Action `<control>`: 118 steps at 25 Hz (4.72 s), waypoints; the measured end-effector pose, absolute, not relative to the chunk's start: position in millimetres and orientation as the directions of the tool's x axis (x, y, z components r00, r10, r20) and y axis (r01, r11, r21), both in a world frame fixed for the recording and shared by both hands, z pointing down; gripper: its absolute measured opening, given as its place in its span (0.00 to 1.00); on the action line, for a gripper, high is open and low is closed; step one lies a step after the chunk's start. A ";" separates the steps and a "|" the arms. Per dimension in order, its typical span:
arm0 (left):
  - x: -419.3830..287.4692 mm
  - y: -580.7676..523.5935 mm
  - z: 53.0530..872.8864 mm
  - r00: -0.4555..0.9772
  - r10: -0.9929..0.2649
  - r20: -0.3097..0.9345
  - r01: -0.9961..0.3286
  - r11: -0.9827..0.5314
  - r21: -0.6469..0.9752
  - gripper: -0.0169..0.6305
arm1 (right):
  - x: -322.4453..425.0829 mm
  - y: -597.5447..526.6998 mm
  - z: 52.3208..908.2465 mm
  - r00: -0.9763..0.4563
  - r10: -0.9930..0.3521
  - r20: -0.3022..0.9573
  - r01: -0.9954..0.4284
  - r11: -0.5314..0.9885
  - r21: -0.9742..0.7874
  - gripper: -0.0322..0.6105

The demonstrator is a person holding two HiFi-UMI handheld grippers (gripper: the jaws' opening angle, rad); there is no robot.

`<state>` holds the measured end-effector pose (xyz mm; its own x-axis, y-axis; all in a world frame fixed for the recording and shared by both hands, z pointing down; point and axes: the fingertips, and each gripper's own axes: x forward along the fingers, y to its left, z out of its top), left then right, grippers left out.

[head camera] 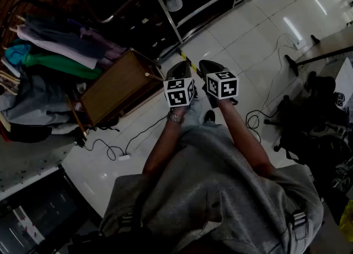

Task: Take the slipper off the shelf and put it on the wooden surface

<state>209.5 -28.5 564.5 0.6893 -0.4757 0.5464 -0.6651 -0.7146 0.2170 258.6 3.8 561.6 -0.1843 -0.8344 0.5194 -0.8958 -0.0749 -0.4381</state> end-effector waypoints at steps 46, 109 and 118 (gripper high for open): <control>219.6 -307.8 638.5 0.563 -0.543 0.623 -0.793 -0.566 0.223 0.03 | 405.9 -444.5 820.7 -0.141 -0.850 0.508 -0.613 -0.328 -0.719 0.29; -287.5 -78.0 612.2 0.247 -0.768 0.591 -0.969 -0.193 0.155 0.03 | -154.6 -74.8 681.8 -0.421 -0.721 0.550 -0.868 0.146 -0.474 0.14; -363.6 -53.7 608.2 0.231 -0.783 0.578 -0.970 -0.142 0.196 0.03 | -247.1 -92.3 702.6 -0.406 -0.657 0.635 -0.904 0.187 -0.385 0.14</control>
